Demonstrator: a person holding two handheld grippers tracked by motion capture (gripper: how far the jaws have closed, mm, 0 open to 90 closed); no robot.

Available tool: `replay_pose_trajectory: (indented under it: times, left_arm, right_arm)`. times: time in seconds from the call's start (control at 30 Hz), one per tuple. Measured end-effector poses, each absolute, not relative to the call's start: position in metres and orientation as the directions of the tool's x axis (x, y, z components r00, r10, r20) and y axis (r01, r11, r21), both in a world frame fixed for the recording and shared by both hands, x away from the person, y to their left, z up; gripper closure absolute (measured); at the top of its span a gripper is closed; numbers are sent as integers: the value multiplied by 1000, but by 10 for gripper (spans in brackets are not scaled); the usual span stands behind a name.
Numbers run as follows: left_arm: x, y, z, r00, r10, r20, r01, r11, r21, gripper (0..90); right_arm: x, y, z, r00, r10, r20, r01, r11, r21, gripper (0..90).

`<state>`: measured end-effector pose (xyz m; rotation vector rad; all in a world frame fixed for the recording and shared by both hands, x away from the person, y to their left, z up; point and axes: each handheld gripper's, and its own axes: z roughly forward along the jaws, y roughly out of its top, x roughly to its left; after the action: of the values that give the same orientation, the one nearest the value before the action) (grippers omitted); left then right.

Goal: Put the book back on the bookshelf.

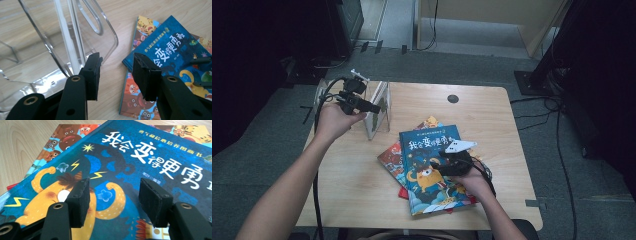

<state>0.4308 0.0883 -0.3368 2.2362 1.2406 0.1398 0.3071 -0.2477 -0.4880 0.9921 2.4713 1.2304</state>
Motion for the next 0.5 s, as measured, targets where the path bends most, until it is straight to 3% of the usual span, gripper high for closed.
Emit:
replay_pose_trajectory:
  times: [0.5]
  left_arm:
    - [394,87,-372,595,785,-172,713,-416,564,569]
  right_arm:
    - [310,-260,-485,-730,676,98,492,421,762,434]
